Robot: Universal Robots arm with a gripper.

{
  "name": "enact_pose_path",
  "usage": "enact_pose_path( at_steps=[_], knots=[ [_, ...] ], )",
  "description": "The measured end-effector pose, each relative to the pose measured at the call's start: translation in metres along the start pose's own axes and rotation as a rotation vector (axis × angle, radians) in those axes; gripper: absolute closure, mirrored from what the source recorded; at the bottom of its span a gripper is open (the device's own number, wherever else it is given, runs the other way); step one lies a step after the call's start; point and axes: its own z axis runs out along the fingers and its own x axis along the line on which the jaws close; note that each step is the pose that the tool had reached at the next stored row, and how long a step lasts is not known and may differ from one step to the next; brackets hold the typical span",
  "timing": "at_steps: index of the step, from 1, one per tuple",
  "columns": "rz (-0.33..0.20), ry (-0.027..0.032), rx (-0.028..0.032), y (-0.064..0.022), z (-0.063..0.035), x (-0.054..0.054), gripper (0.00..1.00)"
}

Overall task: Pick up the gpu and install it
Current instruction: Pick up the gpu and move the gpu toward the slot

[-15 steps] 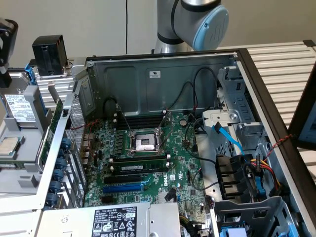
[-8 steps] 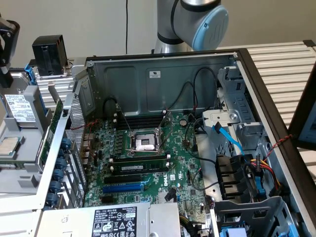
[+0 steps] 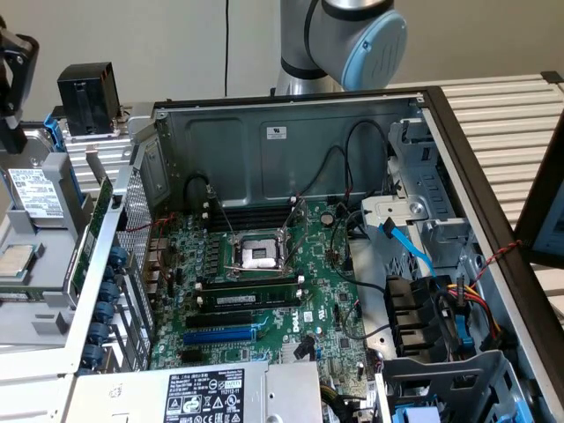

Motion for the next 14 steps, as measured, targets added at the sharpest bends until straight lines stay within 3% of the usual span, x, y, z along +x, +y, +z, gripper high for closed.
enact_pose_path(
  at_steps=[14],
  knots=[
    [0.000, -0.0001, -0.0001, 0.0021, 0.0028, 0.0031, 0.89]
  ],
)
